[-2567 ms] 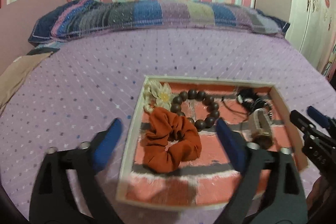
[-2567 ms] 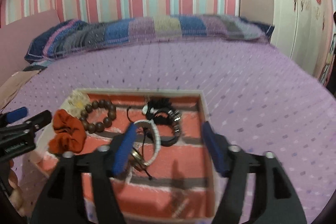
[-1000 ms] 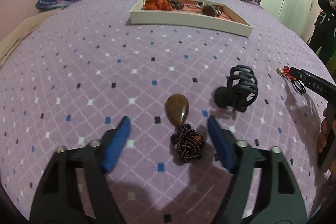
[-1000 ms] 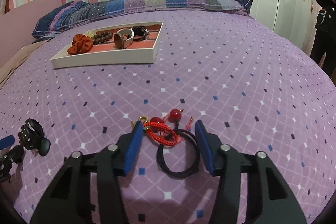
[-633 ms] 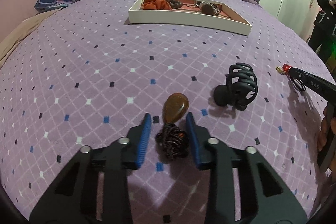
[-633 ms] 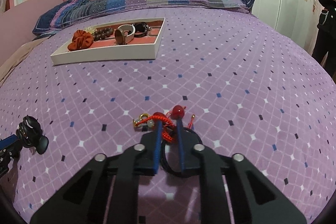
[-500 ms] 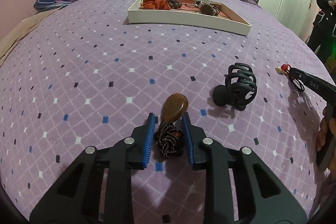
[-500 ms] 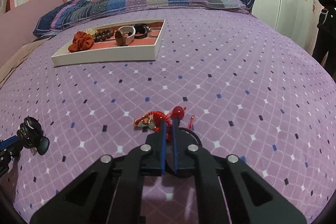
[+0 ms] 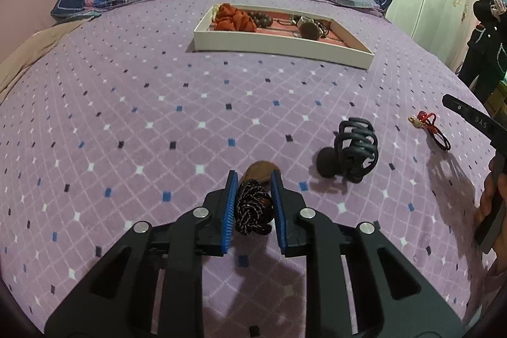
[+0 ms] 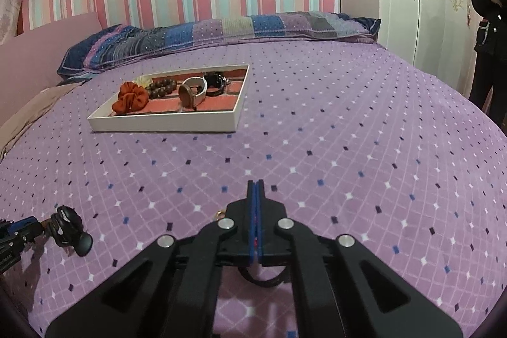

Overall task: Organize jewelry
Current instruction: 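Grasp the brown pendant cord with left tool while right tool grasps red-bead hair tie, then carry the pendant and hair tie over the tray with both tools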

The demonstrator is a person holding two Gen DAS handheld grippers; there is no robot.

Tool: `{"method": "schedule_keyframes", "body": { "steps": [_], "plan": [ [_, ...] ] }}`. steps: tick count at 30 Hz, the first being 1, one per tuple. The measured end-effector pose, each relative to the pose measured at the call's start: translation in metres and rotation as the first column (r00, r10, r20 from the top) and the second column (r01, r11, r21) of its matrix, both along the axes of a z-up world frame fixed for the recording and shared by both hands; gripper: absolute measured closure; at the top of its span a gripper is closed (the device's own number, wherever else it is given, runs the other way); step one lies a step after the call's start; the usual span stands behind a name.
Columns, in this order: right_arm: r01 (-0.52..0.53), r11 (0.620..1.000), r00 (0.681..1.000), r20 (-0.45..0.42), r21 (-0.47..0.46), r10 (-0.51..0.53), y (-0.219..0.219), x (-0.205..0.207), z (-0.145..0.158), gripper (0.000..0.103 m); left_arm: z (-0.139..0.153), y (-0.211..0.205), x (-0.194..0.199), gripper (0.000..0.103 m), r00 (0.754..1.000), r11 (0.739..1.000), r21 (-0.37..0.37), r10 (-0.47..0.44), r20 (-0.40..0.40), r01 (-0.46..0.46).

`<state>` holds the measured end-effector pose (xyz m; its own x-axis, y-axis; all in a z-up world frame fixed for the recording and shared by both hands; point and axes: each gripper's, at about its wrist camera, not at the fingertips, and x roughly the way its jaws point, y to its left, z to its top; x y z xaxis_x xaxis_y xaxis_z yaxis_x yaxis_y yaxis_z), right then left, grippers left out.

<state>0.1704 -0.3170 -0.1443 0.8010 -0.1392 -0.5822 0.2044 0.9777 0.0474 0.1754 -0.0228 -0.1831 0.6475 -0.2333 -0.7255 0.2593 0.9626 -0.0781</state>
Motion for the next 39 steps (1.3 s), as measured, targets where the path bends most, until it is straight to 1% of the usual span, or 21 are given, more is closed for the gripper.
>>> {"method": "schedule_keyframes", "body": {
  "steps": [3,6,7,8,9,11,15,16,17,18,20,21,23,24,28,31,36,39],
  "plan": [
    [-0.034,0.999,0.999,-0.020,0.014,0.035,0.005,0.000,-0.004,0.100,0.001,0.001,0.001,0.083,1.000,1.000,-0.012,0.004,-0.004,-0.004],
    [-0.046,0.999,0.998,-0.046,0.000,0.046,0.010,-0.001,-0.011,0.099,-0.003,0.001,0.001,0.083,1.000,1.000,-0.010,0.004,-0.010,-0.004],
    [-0.050,0.999,0.997,-0.063,0.000,0.050,0.011,0.000,-0.014,0.082,-0.004,0.001,0.001,0.083,1.000,1.000,-0.010,0.004,-0.014,-0.004],
    [-0.042,0.999,0.997,-0.069,-0.007,0.041,0.011,0.001,-0.016,0.049,-0.005,0.001,0.002,0.083,1.000,1.000,-0.007,0.004,-0.016,-0.004],
    [-0.032,0.999,0.998,-0.047,-0.020,0.031,0.012,-0.002,-0.014,0.040,-0.005,0.000,0.002,0.083,1.000,1.000,-0.005,0.004,-0.018,-0.004],
    [-0.027,0.999,0.999,-0.033,-0.025,0.026,0.011,-0.003,-0.012,0.040,-0.007,0.001,0.001,0.083,1.000,1.000,-0.007,0.003,-0.019,-0.003],
    [-0.031,0.999,0.996,-0.083,-0.013,0.030,0.007,0.007,-0.018,0.040,-0.010,0.002,0.002,0.083,1.000,1.000,-0.009,0.003,-0.027,-0.004],
    [-0.032,0.999,0.995,-0.090,-0.012,0.031,0.007,0.009,-0.020,0.042,-0.010,0.003,0.002,0.083,1.000,1.000,-0.010,0.004,-0.027,-0.004],
    [-0.031,0.999,0.995,-0.099,-0.013,0.030,0.007,0.011,-0.022,0.049,-0.011,0.003,0.001,0.083,1.000,1.000,-0.010,0.005,-0.026,-0.005],
    [-0.032,0.999,0.994,-0.104,-0.011,0.030,0.007,0.013,-0.023,0.065,-0.011,0.004,0.001,0.083,1.000,1.000,-0.011,0.005,-0.025,-0.005],
    [-0.033,0.999,0.991,-0.128,0.009,0.034,0.004,0.018,-0.028,0.081,-0.011,0.004,0.002,0.083,1.000,1.000,-0.011,0.006,-0.026,-0.006],
    [-0.034,0.999,0.991,-0.128,0.020,0.037,0.003,0.018,-0.030,0.083,-0.011,0.004,0.001,0.083,1.000,1.000,-0.010,0.006,-0.026,-0.006],
    [-0.042,0.998,0.991,-0.122,0.037,0.046,0.001,0.019,-0.030,0.096,-0.011,0.005,0.001,0.083,1.000,1.000,-0.013,0.006,-0.027,-0.007],
    [-0.046,0.998,0.992,-0.118,0.037,0.051,0.002,0.019,-0.030,0.098,-0.011,0.005,0.001,0.083,1.000,1.000,-0.013,0.006,-0.027,-0.007],
    [-0.050,0.998,0.993,-0.107,0.024,0.052,0.005,0.018,-0.027,0.099,-0.011,0.005,0.003,0.083,1.000,1.000,-0.012,0.006,-0.027,-0.006],
    [-0.046,0.999,0.997,-0.065,0.022,0.047,0.004,0.013,-0.020,0.100,-0.009,0.005,0.004,0.084,1.000,1.000,-0.011,0.004,-0.022,-0.004],
    [-0.048,0.998,0.999,0.000,0.046,0.048,-0.002,0.007,-0.005,0.100,0.003,0.004,0.006,0.084,1.000,1.000,-0.011,-0.001,0.009,0.001],
    [-0.054,0.997,0.998,0.029,0.063,0.052,-0.004,0.007,0.005,0.100,0.014,0.002,0.009,0.085,0.999,1.000,-0.011,-0.012,0.035,0.012]
  ]
}}
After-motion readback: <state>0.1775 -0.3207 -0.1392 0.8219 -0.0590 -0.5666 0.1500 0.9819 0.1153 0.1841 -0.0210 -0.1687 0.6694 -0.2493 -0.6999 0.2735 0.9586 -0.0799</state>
